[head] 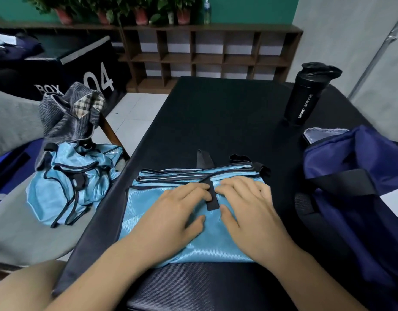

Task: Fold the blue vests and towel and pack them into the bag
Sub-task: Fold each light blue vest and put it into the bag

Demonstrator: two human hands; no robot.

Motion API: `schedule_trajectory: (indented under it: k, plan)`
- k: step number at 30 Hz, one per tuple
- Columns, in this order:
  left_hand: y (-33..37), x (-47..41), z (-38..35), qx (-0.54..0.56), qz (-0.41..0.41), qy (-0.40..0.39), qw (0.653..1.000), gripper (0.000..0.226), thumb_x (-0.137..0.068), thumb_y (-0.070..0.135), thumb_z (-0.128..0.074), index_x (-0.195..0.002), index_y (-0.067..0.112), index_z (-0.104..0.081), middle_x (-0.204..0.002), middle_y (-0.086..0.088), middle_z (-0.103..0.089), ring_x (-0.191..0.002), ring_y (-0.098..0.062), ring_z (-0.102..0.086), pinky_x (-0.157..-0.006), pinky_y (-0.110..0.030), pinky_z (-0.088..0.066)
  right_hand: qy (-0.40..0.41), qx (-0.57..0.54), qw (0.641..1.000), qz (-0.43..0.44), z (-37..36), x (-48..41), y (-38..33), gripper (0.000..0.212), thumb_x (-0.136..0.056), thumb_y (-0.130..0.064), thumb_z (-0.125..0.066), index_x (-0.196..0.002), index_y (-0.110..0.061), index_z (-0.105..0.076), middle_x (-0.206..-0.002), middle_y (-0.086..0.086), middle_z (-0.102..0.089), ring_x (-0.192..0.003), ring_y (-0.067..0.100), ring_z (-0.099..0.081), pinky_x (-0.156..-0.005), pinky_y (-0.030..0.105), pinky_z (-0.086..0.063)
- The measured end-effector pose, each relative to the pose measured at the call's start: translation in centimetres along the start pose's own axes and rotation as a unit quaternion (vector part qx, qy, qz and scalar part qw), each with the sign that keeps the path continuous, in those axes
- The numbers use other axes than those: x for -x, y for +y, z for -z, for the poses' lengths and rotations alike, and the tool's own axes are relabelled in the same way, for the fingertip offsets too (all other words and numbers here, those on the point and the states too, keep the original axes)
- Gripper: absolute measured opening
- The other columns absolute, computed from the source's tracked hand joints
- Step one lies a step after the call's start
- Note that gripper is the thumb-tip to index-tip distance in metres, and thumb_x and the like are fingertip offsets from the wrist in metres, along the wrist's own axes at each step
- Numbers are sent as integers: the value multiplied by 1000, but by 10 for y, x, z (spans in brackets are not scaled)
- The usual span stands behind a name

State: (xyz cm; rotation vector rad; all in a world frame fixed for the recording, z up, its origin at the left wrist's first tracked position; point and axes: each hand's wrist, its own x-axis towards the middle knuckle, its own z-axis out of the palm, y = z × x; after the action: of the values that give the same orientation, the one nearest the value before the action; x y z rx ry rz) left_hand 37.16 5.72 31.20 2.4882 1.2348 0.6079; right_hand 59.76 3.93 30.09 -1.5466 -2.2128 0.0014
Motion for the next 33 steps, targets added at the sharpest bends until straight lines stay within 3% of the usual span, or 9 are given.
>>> schedule_trajectory:
  k: [4,7,9,13,16,20,24,30,33]
  plan:
    - [-2,3,3,19,12,6,1000,42,-96,37,-71,-132,35,-50,-160,23,-38,-139,-4,-48,-114,-32,-41,-32,40,999,-1,-5,-1,2,59,-104,-39,-42,-163,-33,-38,-171,-11,-31,-162,15,-15,-129,50,-16]
    - [0,2,8,8,22,29,999,33,-92,38,-76,-117,32,-54,-126,18,-43,-110,-7,-53,-93,-29,-47,-47,59,997,-7,-8,-2,2,61,-108,-46,-36,-167,-33,-27,-174,-7,-24,-164,16,-8,-131,51,-10]
    - [-1,1,10,-9,15,24,1000,25,-93,40,-73,-109,33,-55,-115,17,-44,-103,-8,-52,-92,-32,-47,-50,66,996,-12,-10,-3,1,61,-109,-50,-31,-168,-33,-25,-174,-5,-26,-164,16,-9,-131,50,-7]
    - [-7,0,3,-4,-12,4,1000,15,-97,38,-68,-105,33,-56,-123,22,-54,-119,-6,-55,-104,-40,-46,-55,68,996,-15,-12,-4,0,64,-109,-53,-27,-169,-31,-21,-175,-7,-24,-164,14,-6,-131,47,-3]
    - [-11,0,-1,-2,-11,1,1000,33,-99,42,-64,-131,36,-61,-154,24,-47,-145,1,-43,-118,-39,-40,-49,44,997,-29,-13,-4,1,67,-109,-54,-29,-169,-25,-22,-175,-10,-22,-163,8,-2,-131,44,-2]
    - [-11,-1,-2,-40,8,-38,998,61,-103,60,-44,-161,41,-39,-173,28,-13,-160,3,-6,-131,-37,-19,-3,7,999,-50,-11,-4,1,60,-103,-46,-52,-156,-20,-45,-165,-6,-42,-157,11,-27,-128,37,-13]
    - [-10,-3,-4,-103,61,-75,990,76,-99,78,-19,-168,46,-12,-173,29,10,-158,3,19,-133,-38,1,8,-12,1000,-27,-9,-2,2,46,-100,-43,-54,-142,-25,-57,-152,-10,-52,-142,14,-47,-119,35,-28]
    - [-29,2,18,-89,130,-71,985,88,-88,88,-10,-167,49,-11,-172,29,7,-158,3,18,-132,-36,6,13,-19,1000,-17,-10,-1,5,57,-101,-41,-51,-156,-26,-50,-162,-9,-47,-152,11,-38,-124,34,-24]
    - [-50,10,41,-74,155,-38,984,83,-91,88,-23,-164,48,-28,-173,27,-11,-162,0,1,-134,-40,-7,27,-12,999,-21,-6,1,7,58,-101,-38,-55,-157,-25,-50,-162,-7,-47,-153,12,-37,-125,33,-24]
